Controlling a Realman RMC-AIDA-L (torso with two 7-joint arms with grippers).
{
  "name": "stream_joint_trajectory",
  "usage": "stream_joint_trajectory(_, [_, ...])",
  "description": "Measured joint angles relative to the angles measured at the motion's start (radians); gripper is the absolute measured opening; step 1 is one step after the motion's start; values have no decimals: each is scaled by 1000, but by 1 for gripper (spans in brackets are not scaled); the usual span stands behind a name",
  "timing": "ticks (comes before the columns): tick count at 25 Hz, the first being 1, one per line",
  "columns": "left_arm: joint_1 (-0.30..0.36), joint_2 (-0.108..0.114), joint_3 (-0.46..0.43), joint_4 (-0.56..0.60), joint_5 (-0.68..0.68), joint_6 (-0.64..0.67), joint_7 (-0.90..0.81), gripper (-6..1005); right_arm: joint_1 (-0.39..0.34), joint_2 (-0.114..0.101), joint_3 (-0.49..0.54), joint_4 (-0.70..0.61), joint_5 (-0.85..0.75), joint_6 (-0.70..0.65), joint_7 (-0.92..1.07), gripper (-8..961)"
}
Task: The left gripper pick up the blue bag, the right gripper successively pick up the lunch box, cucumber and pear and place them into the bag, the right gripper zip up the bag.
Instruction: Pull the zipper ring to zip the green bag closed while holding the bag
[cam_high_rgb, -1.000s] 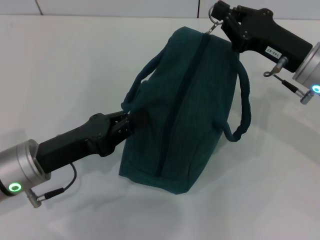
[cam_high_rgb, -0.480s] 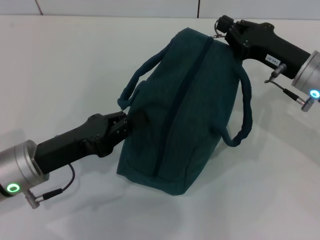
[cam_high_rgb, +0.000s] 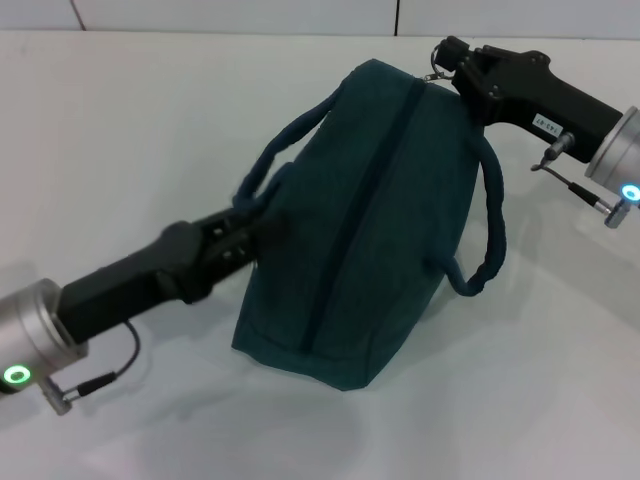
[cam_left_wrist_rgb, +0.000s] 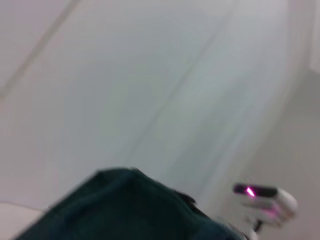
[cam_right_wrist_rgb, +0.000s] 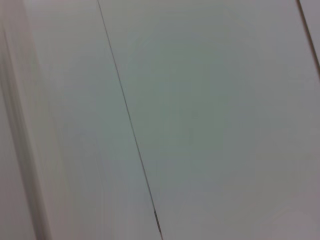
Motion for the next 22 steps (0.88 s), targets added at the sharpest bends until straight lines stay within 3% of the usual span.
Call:
stream_joint_trajectory(10, [55,2,-186,33,-15,-4,-123,429,-6,0,2,0,0,-4,0,49])
stream_joint_trajectory(15, [49,6,-236,55,-23,-10,-189,646,-6,0,3,-1,0,-10,1,49])
stream_joint_trajectory(18, [22,7,-236,74,-36,-17,-227,815,-6,0,3,-1,0,-11,1,50])
stream_joint_trajectory(22, [-61,2,-227,69,16,-69,-274,812,-13,0,8,-1,0,-12,0,51])
